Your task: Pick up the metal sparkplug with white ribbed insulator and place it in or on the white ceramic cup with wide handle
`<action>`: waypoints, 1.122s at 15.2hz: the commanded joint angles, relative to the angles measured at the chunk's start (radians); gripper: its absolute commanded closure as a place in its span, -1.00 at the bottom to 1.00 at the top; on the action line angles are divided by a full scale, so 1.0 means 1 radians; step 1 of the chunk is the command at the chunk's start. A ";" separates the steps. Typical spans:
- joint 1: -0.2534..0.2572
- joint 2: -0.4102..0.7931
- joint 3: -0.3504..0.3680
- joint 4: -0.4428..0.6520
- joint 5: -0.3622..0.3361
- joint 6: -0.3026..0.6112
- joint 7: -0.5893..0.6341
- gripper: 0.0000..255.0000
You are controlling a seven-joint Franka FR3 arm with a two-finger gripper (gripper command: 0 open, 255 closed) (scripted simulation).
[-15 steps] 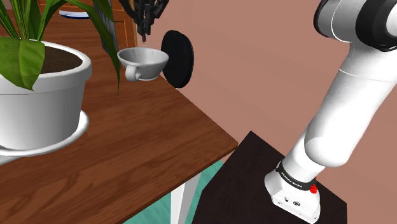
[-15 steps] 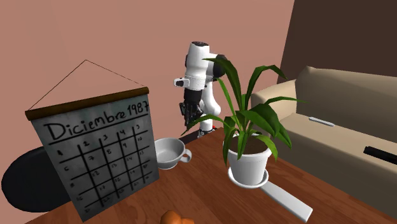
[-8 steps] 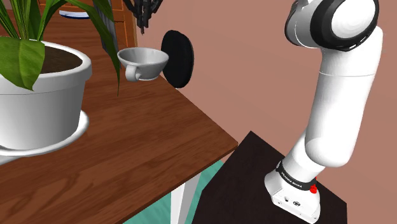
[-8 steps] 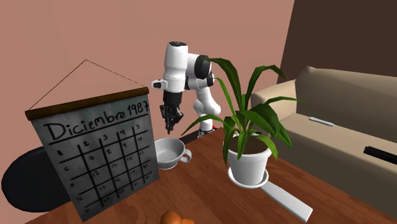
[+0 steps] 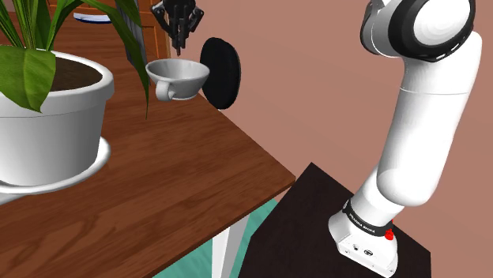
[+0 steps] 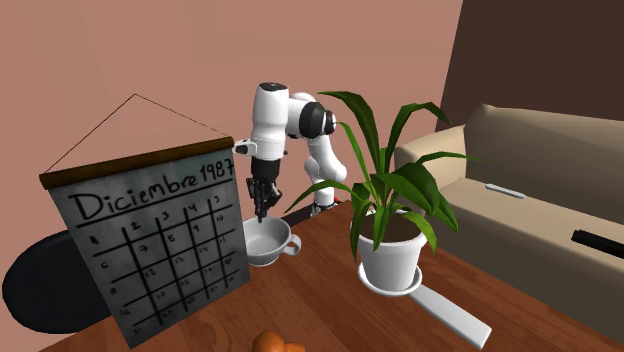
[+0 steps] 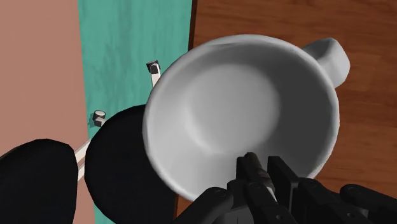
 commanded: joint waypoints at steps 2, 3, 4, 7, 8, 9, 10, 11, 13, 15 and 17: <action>-0.017 -0.021 0.000 -0.069 0.012 0.050 0.001 1.00; -0.022 -0.027 0.000 -0.090 0.016 0.067 0.002 1.00; -0.026 -0.033 -0.001 -0.112 0.019 0.083 0.003 1.00; -0.033 -0.041 -0.001 -0.144 0.023 0.108 0.005 1.00; -0.032 -0.041 -0.001 -0.144 0.023 0.108 0.005 1.00; -0.032 -0.041 -0.001 -0.144 0.023 0.108 0.005 1.00; -0.032 -0.041 -0.001 -0.144 0.023 0.108 0.005 1.00; -0.032 -0.041 -0.001 -0.144 0.023 0.108 0.005 1.00; -0.032 -0.041 -0.001 -0.144 0.023 0.108 0.005 1.00; -0.032 -0.041 -0.001 -0.144 0.023 0.108 0.005 -1.00; -0.032 -0.041 -0.001 -0.144 0.023 0.108 0.005 -1.00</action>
